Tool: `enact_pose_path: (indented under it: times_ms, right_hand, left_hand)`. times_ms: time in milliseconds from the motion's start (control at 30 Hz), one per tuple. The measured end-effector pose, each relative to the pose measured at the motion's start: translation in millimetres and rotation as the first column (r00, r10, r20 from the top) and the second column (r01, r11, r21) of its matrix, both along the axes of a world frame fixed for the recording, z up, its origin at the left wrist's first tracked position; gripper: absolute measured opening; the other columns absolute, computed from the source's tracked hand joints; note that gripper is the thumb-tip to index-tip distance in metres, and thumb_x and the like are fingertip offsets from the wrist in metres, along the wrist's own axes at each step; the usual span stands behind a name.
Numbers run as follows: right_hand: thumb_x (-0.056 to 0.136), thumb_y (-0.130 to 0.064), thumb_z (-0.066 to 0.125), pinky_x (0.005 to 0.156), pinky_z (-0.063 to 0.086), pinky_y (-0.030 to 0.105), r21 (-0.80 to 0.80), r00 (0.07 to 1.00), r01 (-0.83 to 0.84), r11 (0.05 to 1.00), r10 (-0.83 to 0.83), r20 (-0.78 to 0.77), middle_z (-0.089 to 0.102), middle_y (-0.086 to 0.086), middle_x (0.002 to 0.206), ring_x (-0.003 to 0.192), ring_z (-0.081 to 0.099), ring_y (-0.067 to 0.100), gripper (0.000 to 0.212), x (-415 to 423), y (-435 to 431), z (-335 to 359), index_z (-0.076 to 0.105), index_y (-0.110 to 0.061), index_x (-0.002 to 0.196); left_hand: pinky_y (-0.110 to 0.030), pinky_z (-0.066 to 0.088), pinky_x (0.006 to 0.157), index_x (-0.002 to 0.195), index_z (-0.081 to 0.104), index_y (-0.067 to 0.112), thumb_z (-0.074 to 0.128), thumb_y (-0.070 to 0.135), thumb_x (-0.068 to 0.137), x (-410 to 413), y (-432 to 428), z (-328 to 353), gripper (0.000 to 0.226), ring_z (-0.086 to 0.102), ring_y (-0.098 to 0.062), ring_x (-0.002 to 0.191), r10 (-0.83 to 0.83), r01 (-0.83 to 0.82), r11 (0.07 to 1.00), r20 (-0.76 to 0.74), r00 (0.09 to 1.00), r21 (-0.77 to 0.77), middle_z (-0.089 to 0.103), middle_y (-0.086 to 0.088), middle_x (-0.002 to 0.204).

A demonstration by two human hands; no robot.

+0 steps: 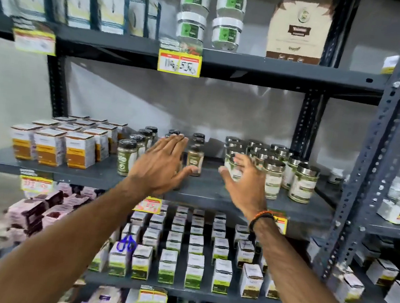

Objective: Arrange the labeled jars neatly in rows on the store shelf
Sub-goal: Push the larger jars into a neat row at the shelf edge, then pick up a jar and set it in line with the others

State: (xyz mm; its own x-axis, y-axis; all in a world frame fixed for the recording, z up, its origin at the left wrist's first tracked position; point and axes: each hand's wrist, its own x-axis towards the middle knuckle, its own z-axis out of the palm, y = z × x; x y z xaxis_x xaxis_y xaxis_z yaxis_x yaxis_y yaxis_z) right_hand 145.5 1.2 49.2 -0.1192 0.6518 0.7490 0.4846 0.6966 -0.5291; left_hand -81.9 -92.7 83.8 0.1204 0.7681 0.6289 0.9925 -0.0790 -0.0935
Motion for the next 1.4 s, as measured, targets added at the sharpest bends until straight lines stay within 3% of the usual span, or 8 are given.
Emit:
enact_pose_path:
  times_ms: [267,500,633,800,933,1167,1333,1400]
  right_hand:
    - [0.087,-0.050,0.075,0.108,0.045,0.042,-0.082,0.982,-0.165,0.983,0.172,0.084,0.047,0.005,0.154,0.136,0.048,0.023,0.081,-105.6,-4.7,-18.6,0.038,-0.029,0.156]
    - [0.082,-0.049,0.079,0.109,0.035,0.039,-0.102,0.988,-0.102,0.989,0.113,0.103,0.038,0.004,0.159,0.142,0.038,0.023,0.092,-140.5,6.4,-42.9,0.028,-0.039,0.158]
    - [0.081,-0.040,0.083,0.107,0.041,0.037,-0.105,0.989,-0.103,0.989,0.113,0.096,0.045,0.001,0.155,0.136,0.045,0.017,0.095,-145.7,12.7,-51.7,0.027,-0.044,0.157]
    - [0.079,-0.038,0.086,0.089,0.047,0.016,-0.073,0.993,-0.085,0.994,0.091,0.080,0.056,-0.002,0.146,0.117,0.056,0.007,0.094,-143.6,17.3,-55.7,0.031,-0.044,0.155]
    - [0.077,-0.038,0.087,0.092,0.057,0.032,-0.061,0.996,-0.058,0.996,0.062,0.070,0.061,-0.002,0.139,0.111,0.064,0.013,0.094,-137.1,18.9,-54.1,0.033,-0.046,0.153]
    - [0.076,-0.037,0.087,0.090,0.057,0.032,-0.072,0.999,0.000,0.997,0.004,0.054,0.060,-0.008,0.137,0.106,0.062,0.008,0.099,-123.1,20.6,-55.6,0.027,-0.044,0.155]
    - [0.071,-0.047,0.089,0.069,0.041,0.003,-0.160,0.996,0.070,0.985,-0.059,0.070,0.049,-0.027,0.107,0.081,0.052,-0.017,0.093,-127.0,21.8,-58.5,0.041,-0.024,0.148]
    - [0.071,-0.048,0.089,0.061,0.038,0.000,-0.182,0.994,0.094,0.979,-0.082,0.075,0.055,-0.023,0.100,0.079,0.055,-0.015,0.085,-125.6,23.1,-56.7,0.049,-0.021,0.141]
  left_hand:
    - [-0.047,0.029,0.120,0.160,0.025,0.013,0.007,0.086,0.089,-134.1,-41.1,-35.6,0.103,0.028,-0.027,0.152,0.206,-0.197,0.977,0.116,0.972,-0.085,0.032,-0.012,0.165]
    - [-0.051,0.037,0.114,0.160,0.023,0.013,0.013,0.084,0.093,-201.5,-35.5,-68.9,0.098,0.033,-0.030,0.149,0.308,-0.281,0.942,0.137,0.942,-0.185,0.031,-0.012,0.166]
    - [-0.054,0.042,0.109,0.159,0.021,0.012,0.014,0.085,0.091,-210.9,-16.3,-87.3,0.100,0.034,-0.030,0.148,0.260,-0.207,0.940,0.177,0.949,-0.272,0.029,-0.012,0.166]
    - [-0.052,0.043,0.110,0.156,0.029,0.012,0.016,0.081,0.092,-215.9,0.6,-104.5,0.095,0.039,-0.031,0.145,0.255,-0.211,0.929,0.112,0.960,-0.305,0.038,-0.014,0.162]
    - [-0.050,0.043,0.111,0.152,0.037,0.010,0.012,0.082,0.092,-222.4,6.9,-106.9,0.097,0.045,-0.031,0.141,0.240,-0.213,0.933,0.064,0.969,-0.290,0.044,-0.015,0.157]
    - [-0.048,0.041,0.113,0.151,0.040,0.011,0.011,0.083,0.092,-226.3,10.0,-110.1,0.098,0.047,-0.030,0.140,0.233,-0.213,0.939,0.041,0.972,-0.269,0.047,-0.015,0.156]
    - [-0.048,0.041,0.112,0.151,0.040,0.011,0.012,0.082,0.093,-225.4,9.5,-110.6,0.096,0.047,-0.030,0.140,0.237,-0.219,0.941,0.041,0.971,-0.258,0.047,-0.014,0.156]
    - [-0.048,0.042,0.111,0.151,0.041,0.011,0.013,0.081,0.094,-224.4,9.2,-110.8,0.095,0.047,-0.030,0.140,0.236,-0.219,0.942,0.039,0.971,-0.252,0.048,-0.014,0.155]
